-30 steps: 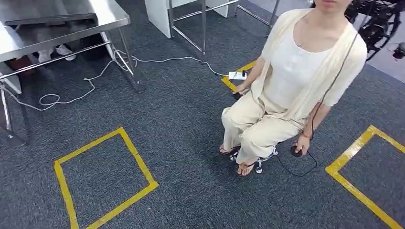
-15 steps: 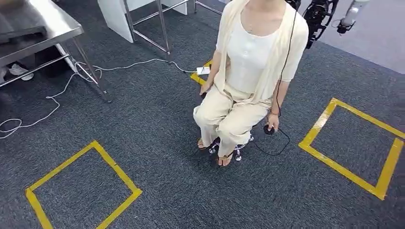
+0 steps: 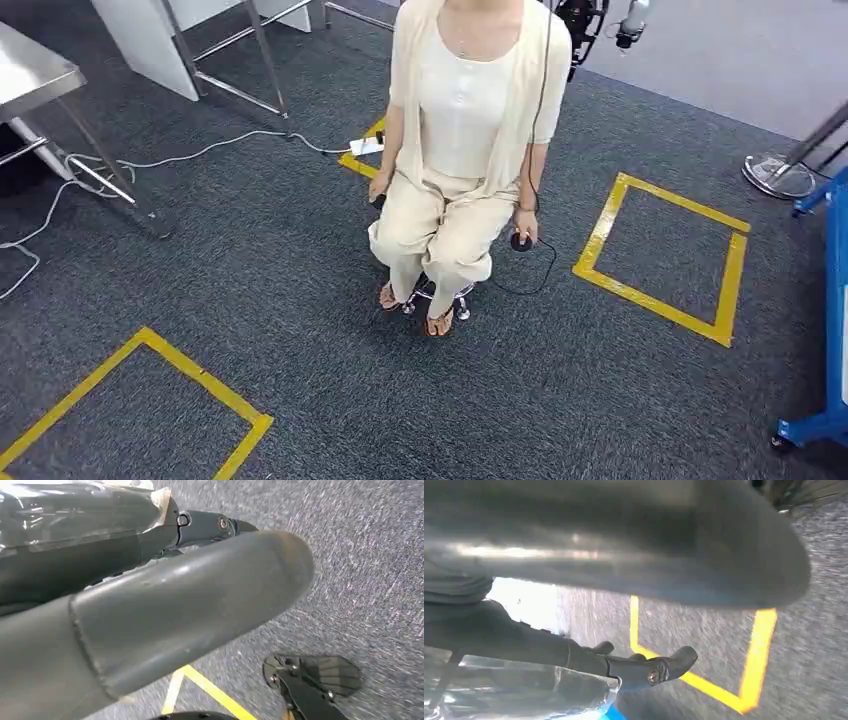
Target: Take the parts from the cabinet and place them on the table.
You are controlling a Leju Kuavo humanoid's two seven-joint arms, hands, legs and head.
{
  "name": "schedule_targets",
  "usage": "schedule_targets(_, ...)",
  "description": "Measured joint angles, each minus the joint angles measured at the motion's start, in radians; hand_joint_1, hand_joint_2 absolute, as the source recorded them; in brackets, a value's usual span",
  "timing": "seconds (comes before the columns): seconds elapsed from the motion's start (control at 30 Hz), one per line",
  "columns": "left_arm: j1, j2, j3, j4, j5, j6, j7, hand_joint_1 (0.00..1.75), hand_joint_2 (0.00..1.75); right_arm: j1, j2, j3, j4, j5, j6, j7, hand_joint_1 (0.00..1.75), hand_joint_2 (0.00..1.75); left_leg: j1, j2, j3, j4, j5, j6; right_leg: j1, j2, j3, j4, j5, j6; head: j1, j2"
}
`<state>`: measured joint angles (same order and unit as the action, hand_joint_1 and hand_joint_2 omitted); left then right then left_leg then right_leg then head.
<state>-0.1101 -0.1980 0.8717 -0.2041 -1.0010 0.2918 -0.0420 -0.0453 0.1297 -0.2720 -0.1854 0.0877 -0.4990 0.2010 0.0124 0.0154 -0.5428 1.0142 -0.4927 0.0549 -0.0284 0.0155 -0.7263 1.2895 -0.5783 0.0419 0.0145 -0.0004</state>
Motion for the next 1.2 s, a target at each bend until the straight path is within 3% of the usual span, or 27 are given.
schedule_targets(0.03,0.002,0.0,0.0,0.0,0.0,0.0,0.0,0.0,0.0,0.001,-0.001,0.002,0.0,0.0,0.0,0.0,0.0,0.0,-0.005,0.016,-0.002,0.0,0.001,0.002,0.002,-0.001,-0.009,0.033,-0.006,0.004,0.001,0.0)
schedule_targets(0.07,0.002,0.0,0.0,0.0,0.0,0.0,0.0,0.0,0.0,0.002,-0.001,0.005,0.0,0.001,0.0,0.0,0.0,0.0,-0.009,0.031,-0.004,0.0,0.002,0.002,0.002,-0.002,0.009,0.017,0.003,0.009,0.0,0.0)
schedule_targets(0.13,0.002,0.0,0.0,0.0,0.0,0.0,0.0,0.0,0.0,0.006,-0.002,0.006,0.0,0.004,0.002,0.0,0.0,0.0,-0.014,0.056,-0.004,0.0,0.002,0.003,0.009,-0.017,0.11,-0.132,0.05,0.016,0.001,0.0)
schedule_targets(0.17,0.001,0.0,0.0,0.0,-0.004,0.002,0.003,0.0,0.0,0.005,-0.004,0.008,0.0,0.01,0.004,0.0,0.0,0.0,-0.017,0.067,-0.001,0.0,0.003,0.002,0.015,-0.051,0.173,-0.228,0.069,0.01,0.002,0.0)
schedule_targets(0.2,0.002,0.0,0.0,0.0,-0.005,0.002,0.006,0.0,0.0,0.001,-0.007,0.012,0.0,0.013,0.007,0.0,0.0,0.0,-0.022,0.078,0.002,0.001,0.002,0.001,0.027,-0.095,0.202,-0.288,0.069,-0.004,0.002,0.0)
schedule_targets(0.23,0.003,0.0,0.0,0.0,-0.006,0.003,0.008,0.0,0.0,-0.003,-0.007,0.016,0.0,0.016,0.011,0.0,0.0,0.0,-0.026,0.088,0.002,0.002,-0.001,-0.005,0.035,-0.088,0.199,-0.29,0.077,-0.009,0.0,0.0)
schedule_targets(0.33,-0.002,-0.001,-0.001,0.0,-0.014,0.01,0.013,0.0,0.0,0.002,-0.01,0.023,0.0,0.021,0.016,0.0,0.0,0.0,-0.023,0.116,0.009,0.001,-0.001,-0.016,0.035,-0.056,0.191,-0.292,0.085,-0.024,-0.001,0.0)
schedule_targets(0.37,-0.002,0.0,-0.002,-0.001,-0.016,0.011,0.016,0.0,0.0,0.004,-0.009,0.024,0.0,0.023,0.016,0.003,0.0,0.0,-0.018,0.11,0.004,0.013,-0.008,-0.022,-0.004,-0.043,0.207,-0.304,0.099,-0.034,0.0,0.0)
schedule_targets(0.4,-0.002,0.002,-0.002,-0.001,-0.017,0.011,0.019,0.0,0.0,0.003,-0.007,0.025,0.0,0.024,0.017,0.004,0.0,0.0,-0.015,0.053,-0.005,0.039,-0.031,-0.034,0.005,-0.038,0.203,-0.306,0.102,-0.035,-0.003,0.0)
schedule_targets(0.43,-0.001,0.003,-0.001,-0.001,-0.017,0.012,0.024,0.0,0.0,0.003,-0.007,0.027,0.0,0.027,0.017,0.009,0.0,0.0,-0.009,0.012,-0.031,0.101,-0.079,-0.038,0.003,-0.031,0.199,-0.305,0.106,-0.044,-0.006,0.0)
schedule_targets(0.5,0.008,0.004,-0.001,-0.001,-0.017,0.013,0.032,0.0,0.0,0.002,-0.006,0.032,0.0,0.037,0.018,0.016,0.0,0.0,-0.001,-0.012,-0.092,0.249,-0.158,-0.05,0.002,-0.008,0.191,-0.304,0.11,-0.046,-0.005,0.0)
schedule_targets(0.53,0.012,0.005,-0.001,-0.001,-0.017,0.015,0.035,0.0,0.0,0.003,-0.006,0.034,0.0,0.04,0.021,0.02,0.0,0.0,0.003,-0.014,-0.112,0.295,-0.171,-0.055,0.002,0.005,0.189,-0.304,0.112,-0.047,-0.005,0.0)
schedule_targets(0.6,0.017,0.008,0.0,-0.001,-0.016,0.019,0.037,0.0,0.0,0.006,-0.008,0.04,0.0,0.047,0.027,0.025,0.0,0.0,0.015,-0.014,-0.088,0.252,-0.123,-0.065,-0.005,0.032,0.188,-0.301,0.114,-0.042,-0.005,0.0)
schedule_targets(0.67,0.018,0.012,0.0,-0.001,-0.016,0.021,0.037,0.0,0.0,0.005,-0.008,0.046,0.0,0.049,0.032,0.028,0.0,0.0,0.032,-0.035,-0.007,0.091,-0.034,-0.079,-0.013,0.06,0.187,-0.29,0.112,-0.034,-0.005,0.0)
schedule_targets(0.7,0.02,0.013,0.0,-0.001,-0.015,0.021,0.037,0.0,0.0,0.005,-0.008,0.048,0.0,0.052,0.033,0.029,0.0,0.0,0.042,-0.072,0.02,0.034,-0.025,-0.087,-0.012,0.069,0.18,-0.279,0.107,-0.024,-0.006,0.0)
schedule_targets(0.73,0.02,0.012,0.0,0.001,-0.014,0.02,0.041,0.0,0.0,0.002,-0.011,0.049,0.0,0.055,0.034,0.031,0.0,0.0,0.038,-0.112,0.022,0.022,-0.042,-0.089,0.0,0.077,0.166,-0.265,0.103,-0.012,-0.013,0.0)
schedule_targets(0.77,0.021,0.014,0.0,0.001,-0.012,0.02,0.042,0.0,0.0,-0.001,-0.011,0.052,0.0,0.061,0.036,0.031,0.0,0.0,0.035,-0.094,0.014,0.03,-0.039,-0.07,-0.001,0.089,0.161,-0.265,0.107,-0.003,-0.011,0.0)
schedule_targets(0.83,0.021,0.016,0.001,0.0,-0.002,0.02,0.05,0.0,0.0,0.005,-0.015,0.06,0.0,0.079,0.047,0.031,0.0,0.0,0.016,-0.073,0.014,0.03,-0.035,-0.05,-0.001,0.109,0.145,-0.279,0.119,0.018,-0.007,0.0)
schedule_targets(0.87,0.022,0.016,0.001,0.0,0.004,0.02,0.053,0.0,0.0,0.007,-0.017,0.066,0.001,0.087,0.054,0.031,0.0,0.0,0.017,-0.058,0.013,0.023,-0.027,-0.035,-0.005,0.115,0.139,-0.277,0.121,0.026,-0.009,0.0)
schedule_targets(0.9,0.022,0.018,0.002,0.0,0.006,0.021,0.057,0.0,0.0,0.007,-0.019,0.073,0.001,0.092,0.055,0.031,0.0,0.0,0.018,-0.046,0.012,0.02,-0.022,-0.025,-0.006,0.065,0.134,-0.256,0.113,0.023,-0.007,0.0)
schedule_targets(0.93,0.023,0.019,0.002,0.0,0.006,0.022,0.059,0.0,0.0,0.006,-0.021,0.079,0.001,0.095,0.056,0.031,0.0,0.0,0.015,-0.035,0.009,0.02,-0.021,-0.016,-0.002,0.017,0.111,-0.212,0.085,0.015,-0.001,0.0)
schedule_targets(1.0,0.025,0.02,0.003,0.0,0.008,0.023,0.061,0.0,0.0,0.002,-0.023,0.081,0.001,0.097,0.06,0.031,0.0,0.0,0.009,-0.004,0.005,0.02,-0.02,-0.011,-0.002,-0.003,0.031,-0.053,0.014,0.004,0.002,0.0)
schedule_targets(1.03,0.026,0.021,0.003,0.0,0.008,0.023,0.061,0.0,0.0,0.001,-0.023,0.083,0.001,0.098,0.062,0.031,0.0,0.0,0.005,0.012,0.003,0.021,-0.02,-0.009,0.0,-0.003,0.0,0.014,-0.007,0.005,0.002,0.0)
schedule_targets(1.07,0.026,0.021,0.003,0.0,0.008,0.023,0.062,0.0,0.0,0.002,-0.025,0.085,0.001,0.098,0.063,0.031,0.0,0.0,0.001,0.025,0.002,0.021,-0.02,-0.009,0.0,-0.003,-0.007,0.035,-0.008,0.009,0.001,0.0)
schedule_targets(1.1,0.026,0.021,0.003,0.0,0.008,0.023,0.062,0.0,0.0,0.004,-0.026,0.088,0.001,0.098,0.064,0.031,0.0,0.0,-0.002,0.037,0.002,0.021,-0.021,-0.009,0.001,-0.004,0.01,0.01,0.004,0.013,0.001,0.0)
schedule_targets(1.17,0.026,0.021,0.003,0.0,0.008,0.023,0.062,0.0,0.0,0.006,-0.029,0.09,0.001,0.098,0.065,0.031,0.0,0.0,-0.005,0.059,0.005,0.021,-0.021,-0.009,0.01,-0.023,0.106,-0.153,0.062,0.018,0.001,0.0)
schedule_targets(1.2,0.025,0.021,0.003,0.0,0.008,0.023,0.062,0.0,0.0,0.004,-0.031,0.091,0.001,0.098,0.065,0.031,0.0,0.0,-0.006,0.069,0.008,0.021,-0.022,-0.01,0.018,-0.071,0.16,-0.246,0.085,0.011,0.002,0.0)
